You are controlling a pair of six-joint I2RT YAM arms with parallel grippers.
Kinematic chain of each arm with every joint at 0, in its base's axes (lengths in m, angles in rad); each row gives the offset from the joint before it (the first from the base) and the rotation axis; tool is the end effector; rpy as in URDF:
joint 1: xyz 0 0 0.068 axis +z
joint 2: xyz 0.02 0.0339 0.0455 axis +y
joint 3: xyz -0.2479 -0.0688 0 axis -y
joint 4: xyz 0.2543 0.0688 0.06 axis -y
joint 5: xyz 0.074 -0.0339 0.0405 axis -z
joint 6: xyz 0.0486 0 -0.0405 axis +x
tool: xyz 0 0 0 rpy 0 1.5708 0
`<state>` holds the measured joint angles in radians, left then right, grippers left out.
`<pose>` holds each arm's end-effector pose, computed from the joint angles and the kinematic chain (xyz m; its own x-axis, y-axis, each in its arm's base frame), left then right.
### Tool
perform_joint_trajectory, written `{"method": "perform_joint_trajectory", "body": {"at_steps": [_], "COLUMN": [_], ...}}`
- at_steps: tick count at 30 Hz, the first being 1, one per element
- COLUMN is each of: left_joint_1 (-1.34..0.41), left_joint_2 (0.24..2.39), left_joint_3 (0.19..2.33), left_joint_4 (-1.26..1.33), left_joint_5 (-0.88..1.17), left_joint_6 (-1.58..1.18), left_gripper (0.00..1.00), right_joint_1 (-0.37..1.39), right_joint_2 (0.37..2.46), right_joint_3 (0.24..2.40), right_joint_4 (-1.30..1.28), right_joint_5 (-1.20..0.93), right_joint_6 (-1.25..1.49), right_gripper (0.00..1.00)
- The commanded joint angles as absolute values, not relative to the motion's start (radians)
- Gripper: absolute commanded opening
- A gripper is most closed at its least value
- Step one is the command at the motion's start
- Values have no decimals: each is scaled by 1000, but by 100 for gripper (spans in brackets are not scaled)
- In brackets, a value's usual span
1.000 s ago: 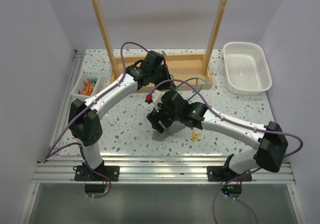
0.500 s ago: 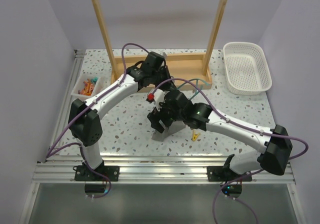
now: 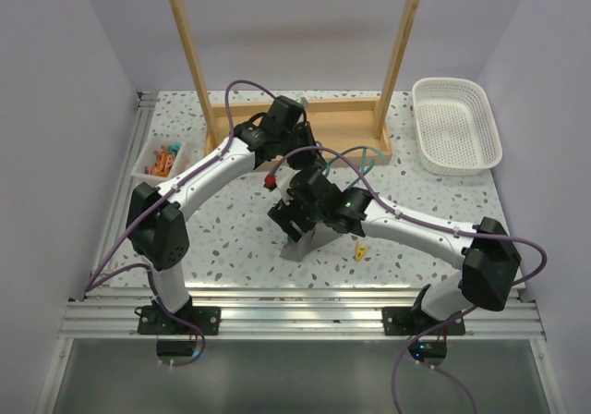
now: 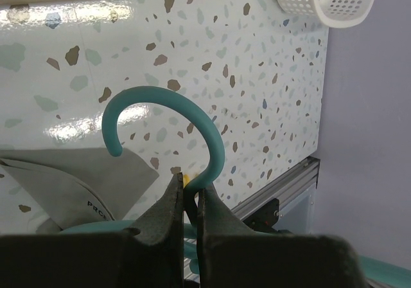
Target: Remove the underwear clipped to the hanger
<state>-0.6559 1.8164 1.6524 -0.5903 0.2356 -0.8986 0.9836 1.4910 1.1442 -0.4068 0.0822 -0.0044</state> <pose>0.3333 -0.2708 0.2886 -0.9074 -0.2617 -0.3287 0.0286 0.7420 -0.6698 0.1967 0.2884 0.2468 -0.3756 -0.5723 -0.7290 -0.7982 0.5995 -0.0594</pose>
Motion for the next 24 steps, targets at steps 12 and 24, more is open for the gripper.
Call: {"method": "perform_joint_trajectory", "body": {"at_steps": [12, 24], "left_joint_1": [-638, -612], "left_joint_2": [1786, 1778], "left_joint_3": [1660, 1712], "left_joint_4": [-548, -621], "left_joint_5": [259, 137], "left_joint_6": [-894, -842], "left_gripper": [0, 0], "right_joint_1": [1000, 1002], "right_joint_2": [1402, 1212], "right_joint_3": [1177, 1101], "right_joint_4": [-601, -775], "right_joint_5": [-434, -155], "right_joint_6": [92, 239], "right_gripper": [73, 79]}}
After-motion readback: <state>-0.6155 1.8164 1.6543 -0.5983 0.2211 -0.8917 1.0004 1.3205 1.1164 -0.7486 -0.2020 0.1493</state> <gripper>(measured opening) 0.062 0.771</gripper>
